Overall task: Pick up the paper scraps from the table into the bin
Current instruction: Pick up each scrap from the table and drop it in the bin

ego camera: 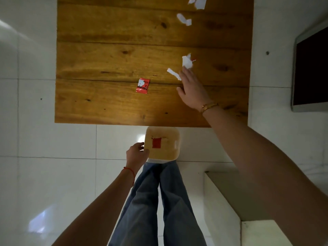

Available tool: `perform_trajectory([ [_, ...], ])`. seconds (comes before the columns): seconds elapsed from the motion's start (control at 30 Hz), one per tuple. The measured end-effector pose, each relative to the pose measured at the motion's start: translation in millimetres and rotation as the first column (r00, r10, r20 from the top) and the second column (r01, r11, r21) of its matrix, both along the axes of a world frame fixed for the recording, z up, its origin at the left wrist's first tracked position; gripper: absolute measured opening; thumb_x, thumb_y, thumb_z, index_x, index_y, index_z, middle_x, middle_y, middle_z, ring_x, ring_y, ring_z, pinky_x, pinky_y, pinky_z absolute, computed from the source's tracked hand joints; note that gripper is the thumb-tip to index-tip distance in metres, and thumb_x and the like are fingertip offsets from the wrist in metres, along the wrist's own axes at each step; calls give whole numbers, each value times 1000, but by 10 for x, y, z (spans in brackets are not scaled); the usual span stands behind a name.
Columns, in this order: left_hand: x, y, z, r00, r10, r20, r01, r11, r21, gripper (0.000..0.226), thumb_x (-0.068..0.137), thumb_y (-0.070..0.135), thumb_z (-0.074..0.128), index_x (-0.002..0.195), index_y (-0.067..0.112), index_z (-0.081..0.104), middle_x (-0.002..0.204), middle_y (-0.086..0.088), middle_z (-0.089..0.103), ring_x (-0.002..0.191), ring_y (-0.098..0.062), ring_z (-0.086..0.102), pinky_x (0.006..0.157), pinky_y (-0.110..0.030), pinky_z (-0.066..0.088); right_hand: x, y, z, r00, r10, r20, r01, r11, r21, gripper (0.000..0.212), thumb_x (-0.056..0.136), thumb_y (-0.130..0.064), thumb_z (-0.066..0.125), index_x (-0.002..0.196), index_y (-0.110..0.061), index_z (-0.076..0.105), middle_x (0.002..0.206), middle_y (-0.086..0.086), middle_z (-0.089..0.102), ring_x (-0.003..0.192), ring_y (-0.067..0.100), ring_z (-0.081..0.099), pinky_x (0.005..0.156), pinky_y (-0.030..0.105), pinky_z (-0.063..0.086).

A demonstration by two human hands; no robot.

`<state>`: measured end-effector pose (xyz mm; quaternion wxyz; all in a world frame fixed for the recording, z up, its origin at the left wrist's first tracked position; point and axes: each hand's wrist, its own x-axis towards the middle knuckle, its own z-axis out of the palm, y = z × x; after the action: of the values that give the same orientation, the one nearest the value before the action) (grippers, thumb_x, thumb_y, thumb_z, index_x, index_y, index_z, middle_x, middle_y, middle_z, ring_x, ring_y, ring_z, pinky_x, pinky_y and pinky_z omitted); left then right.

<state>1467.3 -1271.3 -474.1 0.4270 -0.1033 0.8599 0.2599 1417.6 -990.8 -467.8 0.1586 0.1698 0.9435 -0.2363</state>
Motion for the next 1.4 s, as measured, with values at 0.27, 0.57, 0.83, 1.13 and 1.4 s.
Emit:
perform_trajectory([
  [0.27, -105, 47, -11, 998, 56, 1, -56, 998, 13, 34, 86, 22, 55, 116, 11, 63, 115, -8, 67, 86, -15, 56, 90, -37, 50, 987, -891, 50, 944, 308, -117, -321, 940, -119, 52, 103, -28, 30, 150, -31, 9, 161, -1, 9, 148, 14, -1, 120, 45, 11],
  [0.57, -204, 9, 47, 995, 95, 22, -96, 995, 33, 36, 86, 24, 57, 118, 10, 62, 117, -9, 67, 94, -21, 61, 93, -42, 50, 541, -908, 220, 960, 246, -135, -262, 957, -121, 49, 101, -30, 31, 148, -16, 29, 156, 4, 27, 145, 20, 19, 118, 39, 16],
  [0.83, -258, -16, 10, 994, 103, 19, -104, 994, 35, 35, 86, 21, 56, 119, 10, 62, 118, -8, 66, 95, -19, 60, 93, -41, 49, -471, -823, 1, 955, 296, 0, -296, 954, -40, 56, 101, -31, 31, 152, -15, 14, 161, 6, 7, 148, 20, 1, 121, 38, 2],
  [1.13, -223, -74, 37, 994, 103, 21, -104, 994, 44, 35, 85, 24, 57, 118, 10, 63, 117, -8, 67, 88, -14, 57, 93, -37, 49, 727, -1282, -65, 884, 463, -66, -467, 882, -65, 51, 103, -31, 25, 151, -17, 17, 160, 4, 12, 148, 19, -1, 121, 39, 2],
  [1.4, -45, -227, 314, 998, 50, 38, -51, 998, 23, 34, 85, 26, 57, 114, 9, 65, 111, -10, 69, 84, -18, 59, 89, -36, 51, 1234, -1455, 242, 980, 186, -70, -198, 952, -234, 48, 101, -29, 35, 147, -14, 31, 156, 5, 27, 147, 20, 15, 119, 40, 17],
])
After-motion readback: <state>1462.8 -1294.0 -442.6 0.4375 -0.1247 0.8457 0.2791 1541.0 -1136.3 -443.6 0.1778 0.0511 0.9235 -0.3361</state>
